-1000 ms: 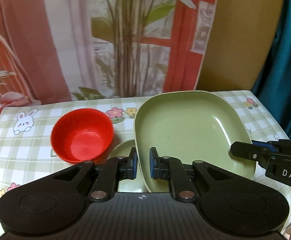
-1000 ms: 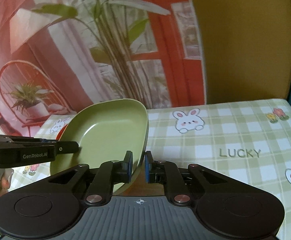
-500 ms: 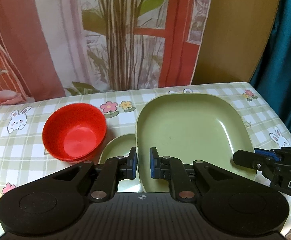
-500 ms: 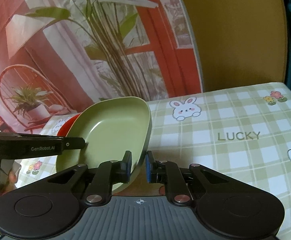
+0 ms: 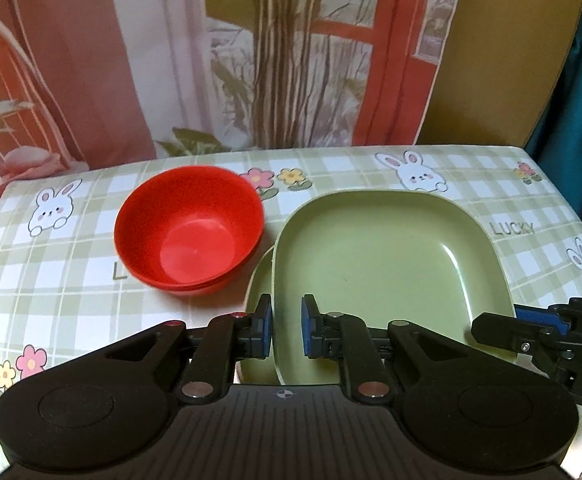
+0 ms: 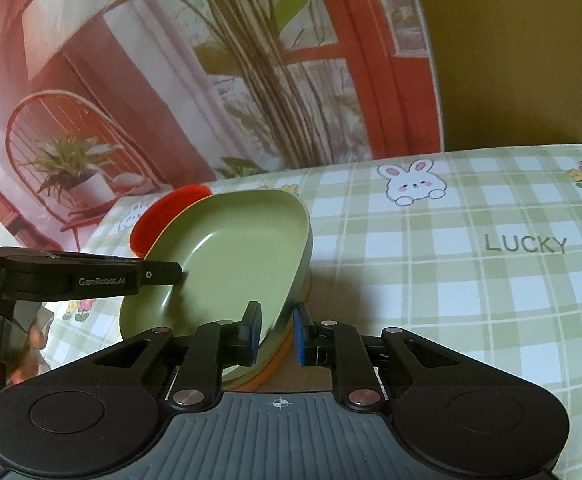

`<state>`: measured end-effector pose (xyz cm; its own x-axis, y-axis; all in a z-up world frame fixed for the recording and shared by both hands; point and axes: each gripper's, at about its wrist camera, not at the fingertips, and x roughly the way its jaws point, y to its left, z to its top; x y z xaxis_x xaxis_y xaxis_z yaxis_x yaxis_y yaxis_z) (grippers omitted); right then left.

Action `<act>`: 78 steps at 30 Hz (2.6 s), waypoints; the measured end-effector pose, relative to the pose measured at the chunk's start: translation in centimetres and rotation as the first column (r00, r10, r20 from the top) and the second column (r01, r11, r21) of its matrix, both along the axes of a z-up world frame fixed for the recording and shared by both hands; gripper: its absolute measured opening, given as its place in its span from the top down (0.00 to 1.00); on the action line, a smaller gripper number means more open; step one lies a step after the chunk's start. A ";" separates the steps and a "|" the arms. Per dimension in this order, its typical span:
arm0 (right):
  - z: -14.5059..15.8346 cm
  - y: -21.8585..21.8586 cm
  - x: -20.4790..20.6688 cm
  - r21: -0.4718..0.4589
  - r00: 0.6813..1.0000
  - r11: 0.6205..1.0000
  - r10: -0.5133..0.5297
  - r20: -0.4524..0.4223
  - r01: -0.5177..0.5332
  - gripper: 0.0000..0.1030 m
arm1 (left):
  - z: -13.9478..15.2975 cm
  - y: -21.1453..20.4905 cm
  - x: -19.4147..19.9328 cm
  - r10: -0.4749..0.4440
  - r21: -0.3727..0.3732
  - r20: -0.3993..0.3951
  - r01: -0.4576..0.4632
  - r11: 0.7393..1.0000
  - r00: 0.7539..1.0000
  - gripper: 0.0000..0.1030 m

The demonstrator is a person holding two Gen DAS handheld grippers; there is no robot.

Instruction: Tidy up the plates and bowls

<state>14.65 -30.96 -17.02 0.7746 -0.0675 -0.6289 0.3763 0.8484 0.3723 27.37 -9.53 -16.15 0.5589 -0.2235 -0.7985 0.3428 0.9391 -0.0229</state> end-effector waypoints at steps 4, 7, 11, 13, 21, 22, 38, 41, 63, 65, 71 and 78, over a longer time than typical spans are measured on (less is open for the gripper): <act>-0.3 0.4 0.5 0.008 1.000 1.000 0.015 -0.013 -0.015 0.84 | -0.5 0.5 0.3 0.005 0.001 -0.008 -0.005 1.000 1.000 0.84; -0.6 0.5 0.7 0.008 1.000 1.000 0.020 -0.023 -0.020 0.84 | -0.7 0.6 0.3 0.004 0.009 -0.006 -0.003 1.000 1.000 0.84; -0.7 0.8 1.1 0.005 0.999 1.000 0.023 -0.033 -0.023 0.84 | -0.9 0.8 0.3 0.004 0.015 0.001 -0.004 1.000 1.000 0.84; -0.8 0.9 1.3 0.003 0.999 1.000 0.026 -0.039 -0.026 0.84 | -1.0 0.8 0.2 0.007 0.021 0.007 -0.007 1.000 1.000 0.84; -1.0 1.2 2.0 -0.008 0.998 1.000 0.029 -0.054 -0.030 0.83 | -1.4 1.0 0.3 0.011 0.032 0.017 -0.011 0.999 1.000 0.84; -0.9 1.2 2.0 -0.009 0.998 0.999 0.030 -0.054 -0.030 0.83 | -1.5 1.0 0.3 0.010 0.032 0.016 -0.011 0.999 1.000 0.84; -0.6 1.8 2.5 -0.052 0.996 0.997 0.048 -0.070 -0.052 0.79 | -2.1 1.2 0.6 0.028 0.029 0.015 -0.029 0.999 0.999 0.84; -0.7 1.8 2.4 -0.059 0.996 0.997 0.043 -0.072 -0.047 0.74 | -1.9 1.3 0.6 0.026 0.021 0.022 -0.027 0.999 0.999 0.84; -3.2 1.0 2.4 -0.002 0.994 1.000 0.019 -0.104 -0.020 0.66 | -1.6 1.4 -0.3 0.021 0.005 0.038 -0.021 1.000 0.999 0.84; -3.2 1.0 2.4 0.000 0.994 1.000 0.018 -0.106 -0.018 0.66 | -1.6 1.5 -0.3 0.022 0.003 0.040 -0.022 1.000 0.999 0.84; -2.0 0.5 1.9 0.015 0.998 1.000 0.004 -0.069 -0.003 0.66 | -0.1 2.6 -0.5 0.025 -0.050 0.066 -0.022 0.999 0.997 0.79; 0.9 0.2 2.1 -0.019 1.000 1.000 -0.010 -0.004 0.010 0.66 | 2.3 5.9 -0.5 0.060 -0.082 0.147 -0.048 0.995 0.987 0.68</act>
<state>16.73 -30.81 -16.14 0.7711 -0.0874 -0.6307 0.3865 0.8514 0.3545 26.85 -3.61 -13.82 0.6835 -0.2482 -0.6865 0.2967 0.9537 -0.0494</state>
